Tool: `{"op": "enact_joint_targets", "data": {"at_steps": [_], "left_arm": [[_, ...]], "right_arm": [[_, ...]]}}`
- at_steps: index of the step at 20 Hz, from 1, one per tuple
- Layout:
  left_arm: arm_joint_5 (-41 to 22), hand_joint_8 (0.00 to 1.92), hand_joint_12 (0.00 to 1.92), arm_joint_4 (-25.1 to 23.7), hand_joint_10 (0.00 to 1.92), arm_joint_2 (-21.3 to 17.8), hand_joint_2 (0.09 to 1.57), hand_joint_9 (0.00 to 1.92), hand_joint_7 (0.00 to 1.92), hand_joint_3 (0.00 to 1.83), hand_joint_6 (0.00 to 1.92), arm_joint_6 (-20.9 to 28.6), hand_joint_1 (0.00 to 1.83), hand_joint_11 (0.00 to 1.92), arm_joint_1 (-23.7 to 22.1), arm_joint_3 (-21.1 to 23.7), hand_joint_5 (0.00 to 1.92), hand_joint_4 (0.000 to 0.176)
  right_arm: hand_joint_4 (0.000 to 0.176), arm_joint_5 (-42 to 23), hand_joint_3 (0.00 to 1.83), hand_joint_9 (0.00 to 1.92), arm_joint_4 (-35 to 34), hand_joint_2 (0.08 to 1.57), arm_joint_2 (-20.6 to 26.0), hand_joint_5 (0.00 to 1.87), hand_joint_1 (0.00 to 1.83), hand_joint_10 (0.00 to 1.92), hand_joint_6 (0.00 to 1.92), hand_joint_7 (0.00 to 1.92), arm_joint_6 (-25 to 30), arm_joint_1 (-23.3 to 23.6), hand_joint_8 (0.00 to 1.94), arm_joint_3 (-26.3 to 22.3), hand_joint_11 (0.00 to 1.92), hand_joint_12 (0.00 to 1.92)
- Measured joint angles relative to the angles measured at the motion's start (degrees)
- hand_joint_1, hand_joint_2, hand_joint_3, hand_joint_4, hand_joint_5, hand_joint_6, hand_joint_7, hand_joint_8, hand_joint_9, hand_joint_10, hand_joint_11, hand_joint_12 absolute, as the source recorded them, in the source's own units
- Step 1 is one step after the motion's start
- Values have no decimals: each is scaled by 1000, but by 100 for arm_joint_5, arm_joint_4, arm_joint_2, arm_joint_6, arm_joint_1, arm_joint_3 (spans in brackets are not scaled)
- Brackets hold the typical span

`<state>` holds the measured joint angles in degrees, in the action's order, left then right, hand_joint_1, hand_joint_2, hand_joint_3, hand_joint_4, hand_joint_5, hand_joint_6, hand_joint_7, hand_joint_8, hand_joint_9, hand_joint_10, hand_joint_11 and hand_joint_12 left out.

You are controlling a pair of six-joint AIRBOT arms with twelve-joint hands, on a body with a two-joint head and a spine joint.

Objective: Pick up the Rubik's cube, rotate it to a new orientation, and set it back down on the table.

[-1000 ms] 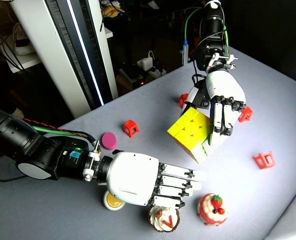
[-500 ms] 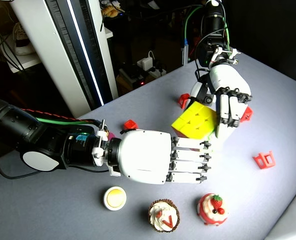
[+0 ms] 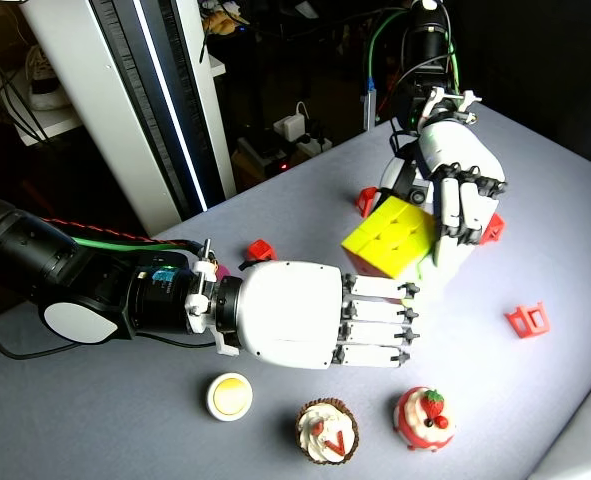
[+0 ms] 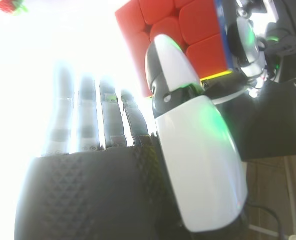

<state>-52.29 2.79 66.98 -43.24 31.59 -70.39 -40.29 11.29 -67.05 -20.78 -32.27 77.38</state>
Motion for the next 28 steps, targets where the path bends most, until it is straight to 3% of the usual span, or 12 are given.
{"op": "enact_joint_targets", "data": {"at_steps": [1,2,3,5,10,12,15,16,22,25,26,28], "left_arm": [[2,1668,1921,-2,1921,0,1053,1187,707,529,1593,4,1169,1312,0,2,613,0],[-2,1870,1921,-4,1921,0,1119,1285,967,355,1532,4,1087,1408,-2,2,659,0],[-7,1684,1921,-2,1921,0,1100,1251,741,417,1567,4,1151,1389,-4,2,633,0],[-2,1694,1921,22,1921,0,1202,1134,760,207,1397,2,1177,1284,-4,2,566,0],[-7,1662,1921,92,1921,-7,1249,1042,764,92,1368,-4,1179,1199,4,0,581,0],[-4,1636,1921,109,1921,-7,1241,1018,778,79,1334,-15,1183,1176,7,0,605,0],[-7,1638,1921,109,1921,-7,1242,1033,779,75,1324,-15,1184,1185,7,0,609,0],[-7,1849,1921,109,1921,-7,1198,1095,839,37,1303,-13,1087,1242,7,0,760,0],[-9,1921,1921,177,1921,-7,1212,1255,995,13,1334,-17,1100,1389,22,0,766,0],[-46,1921,1921,210,1921,-7,1217,1283,1019,10,1346,-15,1097,1426,44,0,760,0],[-50,1634,1921,216,1921,-7,1241,1235,762,57,1449,-15,1162,1387,44,0,675,0],[-87,1597,1921,256,1921,-7,1122,1200,695,352,1526,-22,1177,1355,50,-2,640,0]], "right_arm": [[0,0,15,0,2,1276,0,114,1213,133,20,78,0,0,0,0,0,1105],[0,2,15,0,-2,1299,0,63,1192,26,24,15,0,0,0,0,0,454],[0,2,12,0,-4,1304,4,52,1190,4,18,2,-2,0,0,-4,0,90],[0,9,9,29,0,1304,15,154,1202,13,56,54,0,0,19,-26,0,3],[0,-35,19,1,-9,1334,70,138,1108,0,37,26,0,0,3,-151,0,0],[0,-94,3,124,11,1341,87,184,1089,121,7,165,0,0,16,-164,0,1000],[0,-144,5,136,2,1345,153,190,1070,145,6,184,0,-2,14,-240,0,1229],[0,-170,4,139,20,1344,184,210,1066,195,12,221,0,-2,22,-273,0,1408],[0,-326,0,5,70,1329,339,238,1216,990,0,369,0,-22,30,-446,0,1800],[0,-422,0,26,92,1329,391,247,1272,758,1,247,-2,-87,0,-505,0,1580],[0,-422,0,60,103,1327,407,275,1287,723,12,259,-2,-92,7,-525,0,1551],[0,-529,0,140,118,1313,442,300,1291,743,21,353,0,-162,42,-584,0,1552]]}}
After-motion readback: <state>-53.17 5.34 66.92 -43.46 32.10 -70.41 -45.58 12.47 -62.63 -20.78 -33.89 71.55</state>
